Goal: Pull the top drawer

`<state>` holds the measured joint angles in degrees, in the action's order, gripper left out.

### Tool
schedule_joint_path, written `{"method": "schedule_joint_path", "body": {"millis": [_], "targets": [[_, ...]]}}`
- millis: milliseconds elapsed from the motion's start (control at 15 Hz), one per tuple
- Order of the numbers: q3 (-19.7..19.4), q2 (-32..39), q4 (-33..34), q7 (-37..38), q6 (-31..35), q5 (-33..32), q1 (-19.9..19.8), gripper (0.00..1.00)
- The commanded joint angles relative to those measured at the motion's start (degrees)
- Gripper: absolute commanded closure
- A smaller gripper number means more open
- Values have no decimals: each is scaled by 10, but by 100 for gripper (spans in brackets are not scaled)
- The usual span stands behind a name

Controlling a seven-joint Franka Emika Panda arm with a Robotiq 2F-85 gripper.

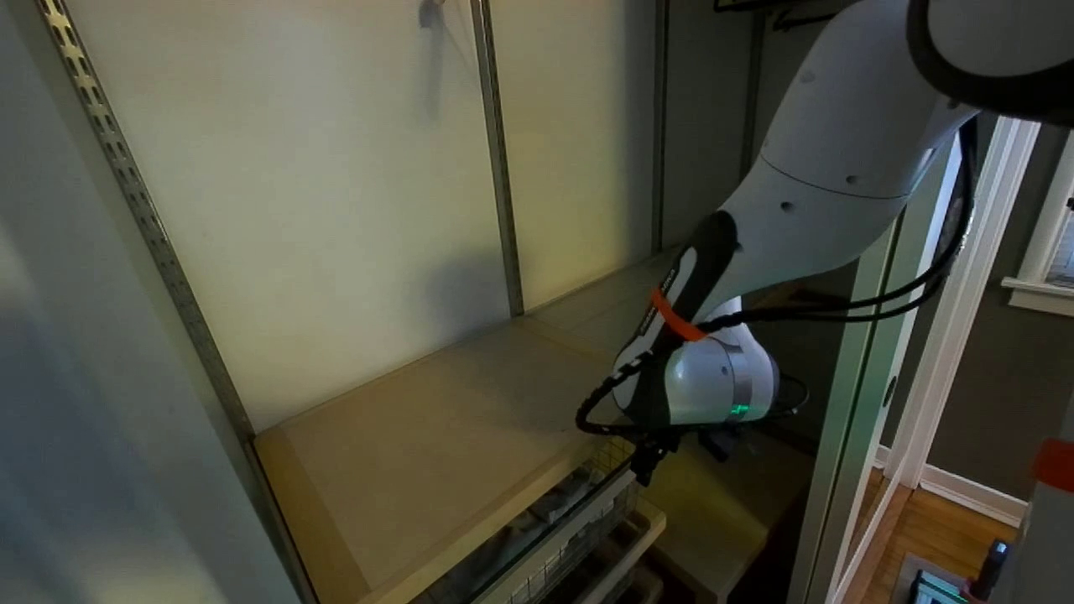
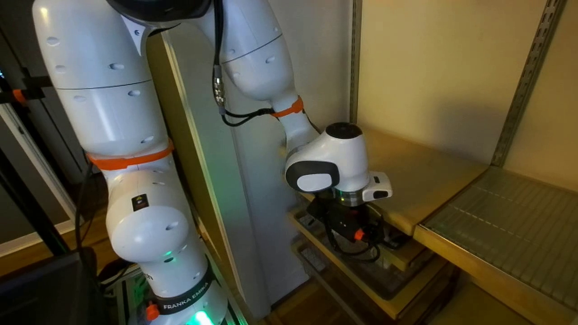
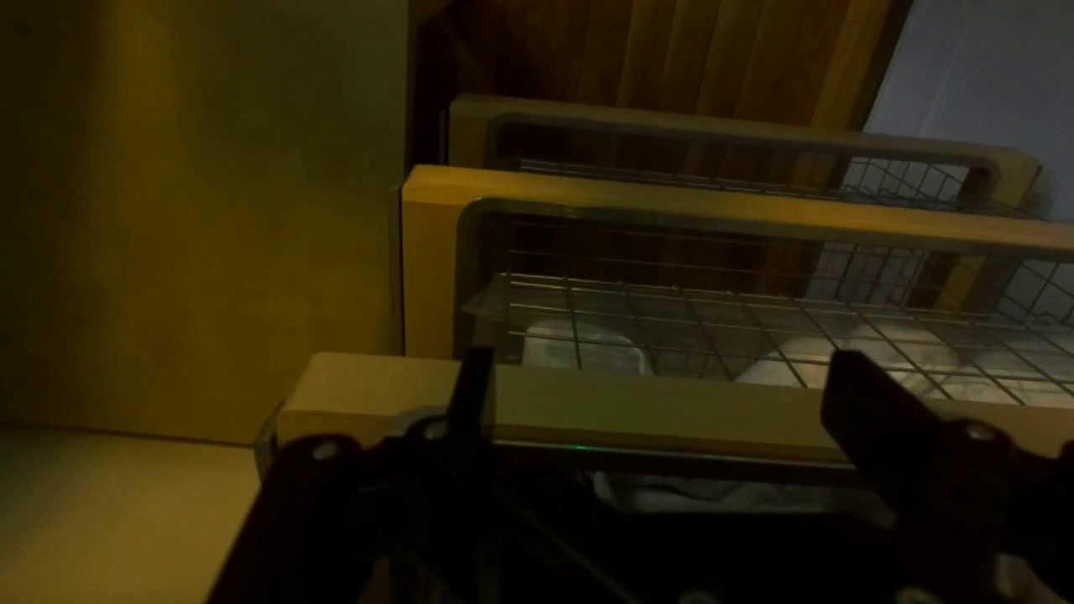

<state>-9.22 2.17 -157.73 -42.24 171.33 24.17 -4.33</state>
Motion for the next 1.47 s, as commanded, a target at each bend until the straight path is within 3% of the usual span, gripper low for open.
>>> {"method": "schedule_joint_path", "body": {"millis": [0, 467, 867, 1400], "targets": [[42, -10, 1, -136, 18, 159, -2, 0], [84, -42, -9, -413, 60, 482, 6, 0], [81, -70, -4, -656, 68, 751, 5, 0], [70, -39, 31, -976, 11, 991, -48, 0]]}}
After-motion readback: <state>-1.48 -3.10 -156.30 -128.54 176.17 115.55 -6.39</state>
